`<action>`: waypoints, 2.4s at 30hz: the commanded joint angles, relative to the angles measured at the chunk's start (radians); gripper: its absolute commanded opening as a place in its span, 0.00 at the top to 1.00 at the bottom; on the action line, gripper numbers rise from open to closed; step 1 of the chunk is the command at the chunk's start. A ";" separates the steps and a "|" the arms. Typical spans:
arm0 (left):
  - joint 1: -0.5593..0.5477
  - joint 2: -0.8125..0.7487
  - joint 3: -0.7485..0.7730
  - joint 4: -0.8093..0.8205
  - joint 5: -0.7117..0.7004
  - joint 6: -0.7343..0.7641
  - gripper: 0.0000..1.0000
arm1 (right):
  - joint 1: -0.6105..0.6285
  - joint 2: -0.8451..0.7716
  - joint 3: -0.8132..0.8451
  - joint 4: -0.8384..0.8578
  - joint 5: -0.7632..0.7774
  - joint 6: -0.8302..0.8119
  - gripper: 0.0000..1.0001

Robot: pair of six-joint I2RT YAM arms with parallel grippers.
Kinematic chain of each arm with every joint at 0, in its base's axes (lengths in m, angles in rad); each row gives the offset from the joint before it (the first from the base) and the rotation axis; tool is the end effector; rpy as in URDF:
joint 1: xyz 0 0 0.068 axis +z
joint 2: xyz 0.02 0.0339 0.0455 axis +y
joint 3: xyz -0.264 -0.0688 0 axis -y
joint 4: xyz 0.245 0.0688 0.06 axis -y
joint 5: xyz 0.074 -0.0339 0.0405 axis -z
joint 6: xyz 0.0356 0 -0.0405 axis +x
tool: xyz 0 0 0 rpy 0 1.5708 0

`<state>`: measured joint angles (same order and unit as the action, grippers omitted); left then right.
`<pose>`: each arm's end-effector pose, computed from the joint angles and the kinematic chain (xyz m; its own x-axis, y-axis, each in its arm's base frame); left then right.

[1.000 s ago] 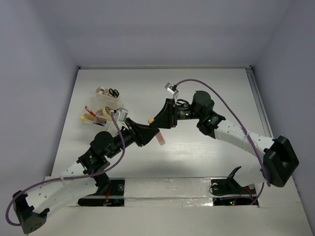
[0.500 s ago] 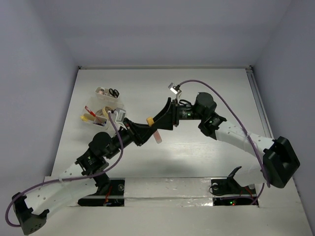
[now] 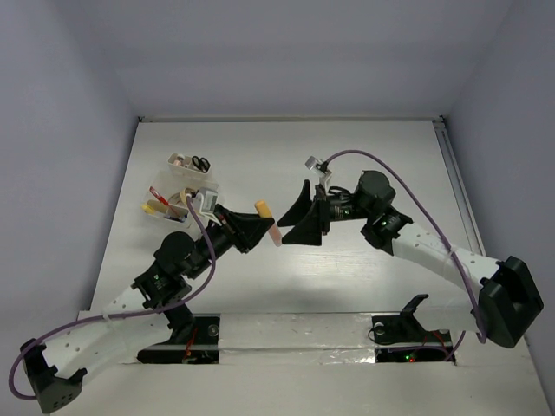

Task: Sort the stationery into containers
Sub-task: Place the pen in the storage box.

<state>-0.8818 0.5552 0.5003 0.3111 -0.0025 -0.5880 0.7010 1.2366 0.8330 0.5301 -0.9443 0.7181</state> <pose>0.0952 -0.1154 0.3269 -0.2933 -0.5164 -0.8045 0.7303 0.4220 -0.5371 0.1926 0.2003 0.3338 -0.5803 0.0150 -0.8143 -0.8107 -0.1064 0.5757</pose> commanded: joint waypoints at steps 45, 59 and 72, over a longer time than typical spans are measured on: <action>0.015 0.071 0.207 -0.044 -0.281 0.115 1.00 | 0.029 0.023 -0.086 0.001 -0.030 -0.055 0.23; 0.101 0.144 0.524 -0.731 -1.159 0.030 1.00 | 0.029 -0.236 -0.242 -0.232 0.246 -0.247 0.08; 0.746 0.319 0.526 -0.535 -0.803 0.353 1.00 | 0.029 -0.387 -0.261 -0.312 0.302 -0.279 0.07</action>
<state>-0.2146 0.8482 1.0447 -0.3286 -0.9276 -0.3222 0.7216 0.8791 0.5751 0.2234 -0.6712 0.4664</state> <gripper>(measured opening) 0.178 0.925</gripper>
